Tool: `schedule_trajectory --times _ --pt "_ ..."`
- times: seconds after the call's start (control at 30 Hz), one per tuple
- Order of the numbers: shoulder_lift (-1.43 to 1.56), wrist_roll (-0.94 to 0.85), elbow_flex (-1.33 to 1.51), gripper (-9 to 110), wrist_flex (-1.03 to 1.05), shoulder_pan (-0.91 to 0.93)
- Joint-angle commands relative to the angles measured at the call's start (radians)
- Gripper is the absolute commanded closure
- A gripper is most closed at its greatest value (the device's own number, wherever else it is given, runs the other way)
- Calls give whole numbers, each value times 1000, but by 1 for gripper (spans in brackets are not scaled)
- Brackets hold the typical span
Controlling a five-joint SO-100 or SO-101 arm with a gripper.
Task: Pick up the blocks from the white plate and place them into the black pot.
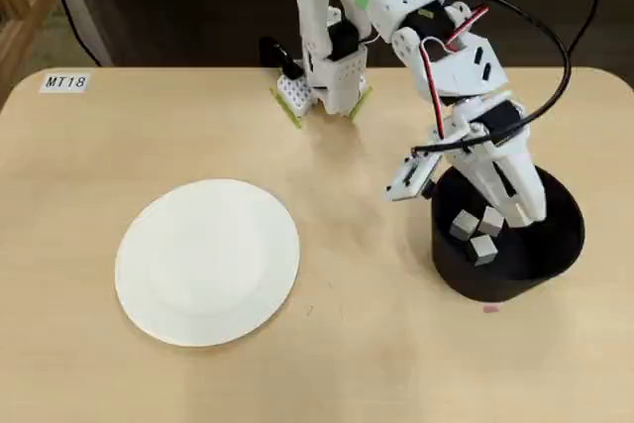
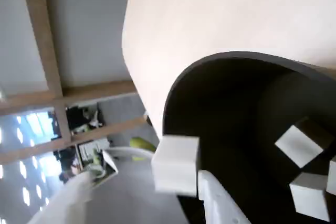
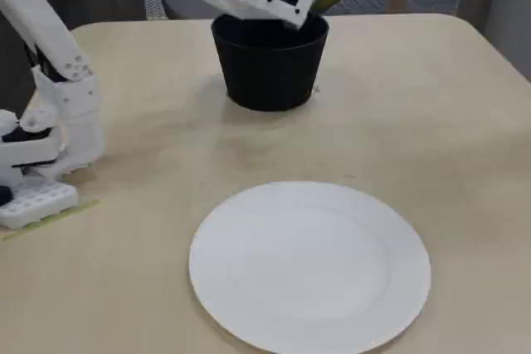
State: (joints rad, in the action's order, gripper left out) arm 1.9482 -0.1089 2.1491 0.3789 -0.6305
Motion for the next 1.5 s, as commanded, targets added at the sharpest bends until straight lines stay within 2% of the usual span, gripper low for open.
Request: schedule_trajectory --times 0.0,0.1,0.13,0.2,0.37,0.57,0.93,1.47 --pt "48 -5 -3 65 12 2" --pt "80 5 3 73 17 18" --pt "97 8 6 81 20 28" --pt "156 20 6 103 64 71" --pt "437 18 57 104 272 290" --pt "784 106 192 104 477 532" --pt "1287 86 611 104 629 531" --pt "1304 41 801 104 680 525"
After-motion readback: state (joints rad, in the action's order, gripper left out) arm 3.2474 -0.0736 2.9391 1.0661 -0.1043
